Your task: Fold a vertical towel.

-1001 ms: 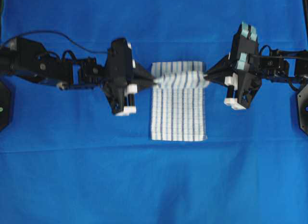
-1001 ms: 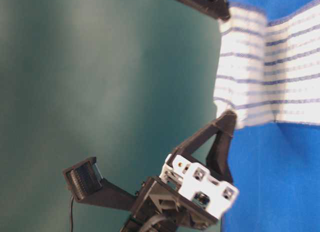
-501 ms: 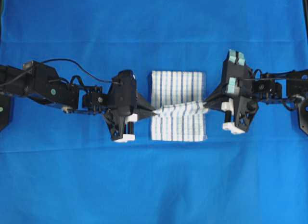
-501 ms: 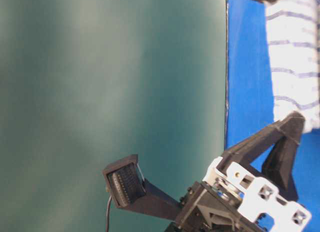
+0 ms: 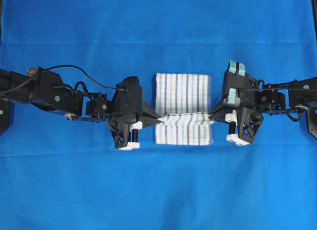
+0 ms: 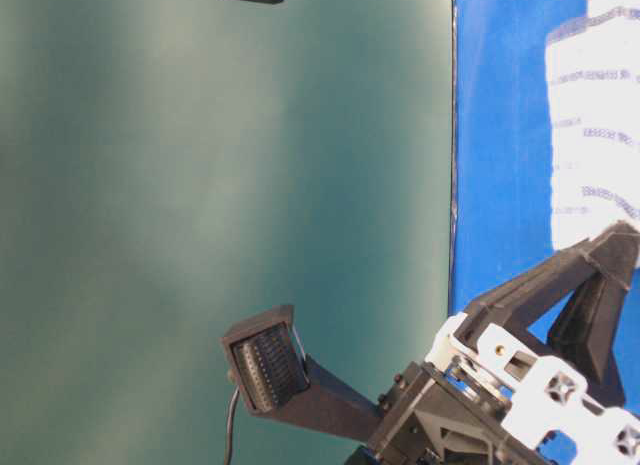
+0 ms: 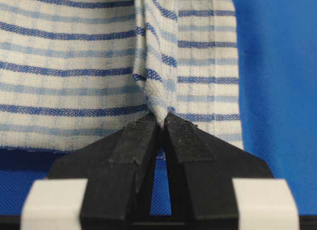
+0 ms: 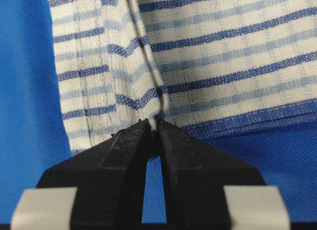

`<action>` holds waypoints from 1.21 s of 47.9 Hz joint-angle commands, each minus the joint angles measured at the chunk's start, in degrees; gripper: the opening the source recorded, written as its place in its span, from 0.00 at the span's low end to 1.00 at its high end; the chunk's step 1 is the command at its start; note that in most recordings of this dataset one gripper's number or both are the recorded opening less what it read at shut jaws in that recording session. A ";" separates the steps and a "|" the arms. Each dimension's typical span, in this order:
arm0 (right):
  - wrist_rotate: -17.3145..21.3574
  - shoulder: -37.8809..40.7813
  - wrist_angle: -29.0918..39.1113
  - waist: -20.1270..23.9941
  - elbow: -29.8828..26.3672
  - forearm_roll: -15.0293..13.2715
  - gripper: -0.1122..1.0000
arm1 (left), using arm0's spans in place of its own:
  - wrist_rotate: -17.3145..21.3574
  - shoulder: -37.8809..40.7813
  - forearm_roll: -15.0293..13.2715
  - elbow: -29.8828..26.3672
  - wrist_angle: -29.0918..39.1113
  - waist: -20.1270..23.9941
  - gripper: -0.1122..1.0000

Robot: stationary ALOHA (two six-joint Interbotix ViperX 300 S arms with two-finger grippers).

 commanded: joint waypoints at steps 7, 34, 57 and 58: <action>0.09 -0.35 -0.09 0.26 -0.70 0.09 0.19 | -0.09 -0.26 0.00 -1.76 -0.18 -1.14 0.13; 0.09 -3.69 2.37 2.46 -2.02 0.00 0.65 | 0.18 -3.25 -0.18 -1.76 5.10 -1.05 0.81; -0.18 -24.52 7.12 2.72 -2.20 -3.60 0.66 | 1.14 -23.99 -0.18 2.99 14.85 -1.05 0.76; -0.18 -26.10 7.12 2.55 -2.11 -4.22 0.65 | 1.23 -25.05 -0.18 3.43 14.85 -1.05 0.76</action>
